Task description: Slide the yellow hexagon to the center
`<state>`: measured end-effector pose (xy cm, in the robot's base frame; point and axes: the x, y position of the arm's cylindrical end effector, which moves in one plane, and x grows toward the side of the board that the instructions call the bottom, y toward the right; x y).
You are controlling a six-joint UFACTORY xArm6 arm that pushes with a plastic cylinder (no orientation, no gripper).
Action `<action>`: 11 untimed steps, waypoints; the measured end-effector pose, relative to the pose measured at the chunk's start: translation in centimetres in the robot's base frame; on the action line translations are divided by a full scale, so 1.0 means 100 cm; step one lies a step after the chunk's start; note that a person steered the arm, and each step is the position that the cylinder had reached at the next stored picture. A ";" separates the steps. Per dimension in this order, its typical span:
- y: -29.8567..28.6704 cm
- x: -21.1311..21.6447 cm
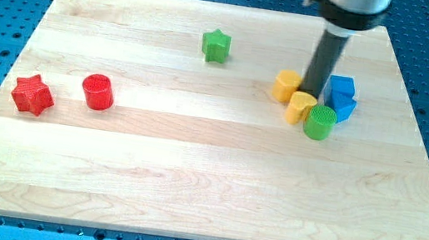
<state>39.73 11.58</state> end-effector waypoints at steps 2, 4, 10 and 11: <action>-0.009 -0.012; -0.077 -0.051; -0.066 -0.014; -0.103 0.005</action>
